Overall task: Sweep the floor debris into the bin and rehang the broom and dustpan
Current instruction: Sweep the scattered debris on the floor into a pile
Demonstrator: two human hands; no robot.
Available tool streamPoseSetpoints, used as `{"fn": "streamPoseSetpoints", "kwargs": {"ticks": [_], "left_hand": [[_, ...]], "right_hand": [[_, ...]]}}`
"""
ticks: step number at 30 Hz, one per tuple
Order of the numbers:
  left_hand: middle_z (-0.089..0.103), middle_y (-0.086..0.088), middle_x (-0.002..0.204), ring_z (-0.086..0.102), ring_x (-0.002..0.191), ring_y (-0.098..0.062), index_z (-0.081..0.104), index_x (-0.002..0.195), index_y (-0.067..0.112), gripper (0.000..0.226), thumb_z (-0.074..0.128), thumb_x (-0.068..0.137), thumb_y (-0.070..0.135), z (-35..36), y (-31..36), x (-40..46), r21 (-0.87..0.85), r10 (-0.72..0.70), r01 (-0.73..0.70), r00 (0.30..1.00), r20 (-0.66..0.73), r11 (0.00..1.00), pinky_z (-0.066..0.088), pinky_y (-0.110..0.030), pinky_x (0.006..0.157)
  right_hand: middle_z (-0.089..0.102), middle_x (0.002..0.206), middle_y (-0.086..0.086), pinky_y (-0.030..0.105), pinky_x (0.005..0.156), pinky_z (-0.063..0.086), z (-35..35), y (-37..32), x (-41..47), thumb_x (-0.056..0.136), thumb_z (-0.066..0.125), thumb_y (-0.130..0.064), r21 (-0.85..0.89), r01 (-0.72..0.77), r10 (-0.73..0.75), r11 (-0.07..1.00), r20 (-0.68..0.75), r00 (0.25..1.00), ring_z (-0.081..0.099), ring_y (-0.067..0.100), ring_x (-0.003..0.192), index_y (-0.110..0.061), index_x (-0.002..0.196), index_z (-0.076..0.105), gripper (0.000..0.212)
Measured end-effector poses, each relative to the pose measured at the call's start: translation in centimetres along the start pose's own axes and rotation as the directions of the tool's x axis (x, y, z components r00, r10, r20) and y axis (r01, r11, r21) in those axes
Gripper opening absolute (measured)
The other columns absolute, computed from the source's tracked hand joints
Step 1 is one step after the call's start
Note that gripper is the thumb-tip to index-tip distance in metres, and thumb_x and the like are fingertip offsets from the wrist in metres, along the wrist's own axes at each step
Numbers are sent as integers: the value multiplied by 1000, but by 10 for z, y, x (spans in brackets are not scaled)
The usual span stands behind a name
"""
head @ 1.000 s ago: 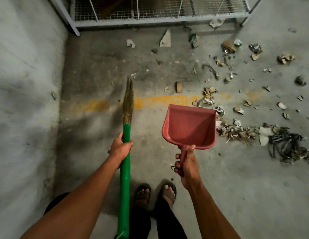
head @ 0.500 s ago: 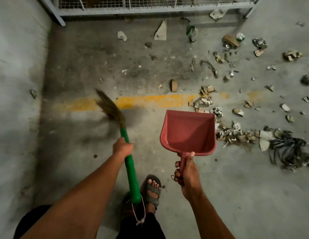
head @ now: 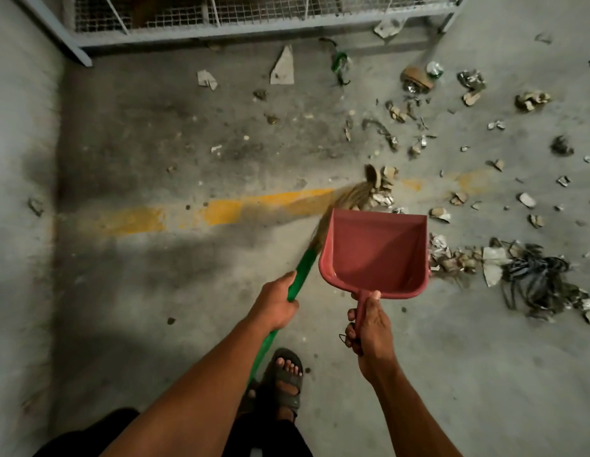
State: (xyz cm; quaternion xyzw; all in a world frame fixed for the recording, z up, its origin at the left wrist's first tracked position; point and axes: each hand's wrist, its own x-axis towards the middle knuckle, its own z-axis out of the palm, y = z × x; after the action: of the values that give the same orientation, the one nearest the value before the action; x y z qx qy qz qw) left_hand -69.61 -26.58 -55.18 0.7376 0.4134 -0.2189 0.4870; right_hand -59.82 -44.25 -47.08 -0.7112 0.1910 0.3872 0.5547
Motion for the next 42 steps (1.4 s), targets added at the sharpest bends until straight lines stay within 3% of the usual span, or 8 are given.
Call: {"fn": "streamPoseSetpoints", "kwargs": {"ticks": [6,13,19,22,26,32,37,42], "left_hand": [[56,-6,151,62,126,-25,30,164,30,86,73,89,25,-87,-48,-41,-41,-100,94,974,-204,995,51,-33,108],[71,-13,122,69,107,-35,52,148,20,61,73,91,23,-207,-122,-37,-251,-368,277,795,-482,927,53,-37,91],[71,-16,105,70,91,-38,61,118,17,28,65,90,17,-287,-204,22,-515,-621,389,663,-419,764,62,-53,85],[72,-18,110,71,96,-39,64,118,11,30,65,89,17,-302,-213,49,-530,-648,420,664,-374,737,62,-48,87],[70,-17,123,70,107,-37,60,138,13,45,64,93,19,-291,-199,77,-302,-503,415,795,-338,858,58,-36,87],[63,-12,144,67,120,-29,37,161,29,71,62,96,17,-245,-141,104,-20,-163,162,979,-126,987,50,-25,94],[70,-11,126,68,95,-26,53,150,29,57,61,96,13,-216,-86,115,74,50,-58,993,112,996,47,-28,73],[70,-2,130,69,86,-12,40,157,42,73,65,95,13,-209,-78,97,7,106,-106,993,61,994,51,-19,71]], "right_hand": [[54,74,1,23,41,31,64,-19,-11,103,39,-66,-45,3,1,999,89,996,41,11,47,-12,118,63,61],[52,79,5,23,44,31,165,-33,-9,105,39,-63,-88,46,-27,995,208,978,41,13,48,-14,118,64,57],[52,82,6,25,45,32,251,-31,4,104,40,-64,-70,12,5,997,229,973,41,13,49,-14,120,65,58],[53,81,4,26,46,33,278,-28,9,103,41,-65,-52,2,10,999,240,971,40,13,50,-14,120,66,59],[53,80,4,25,43,33,307,-19,18,103,41,-65,-50,-7,18,999,229,973,41,12,50,-13,120,64,59],[52,82,7,24,43,31,299,-13,26,103,40,-64,-39,-28,33,999,118,992,40,12,49,-15,118,64,57],[53,81,6,25,44,31,270,-20,28,103,40,-65,-51,-42,44,998,43,998,40,12,49,-15,115,64,57],[54,79,6,24,42,32,245,-34,22,106,38,-62,-23,-44,44,999,-10,999,41,13,47,-11,116,64,57]]}}
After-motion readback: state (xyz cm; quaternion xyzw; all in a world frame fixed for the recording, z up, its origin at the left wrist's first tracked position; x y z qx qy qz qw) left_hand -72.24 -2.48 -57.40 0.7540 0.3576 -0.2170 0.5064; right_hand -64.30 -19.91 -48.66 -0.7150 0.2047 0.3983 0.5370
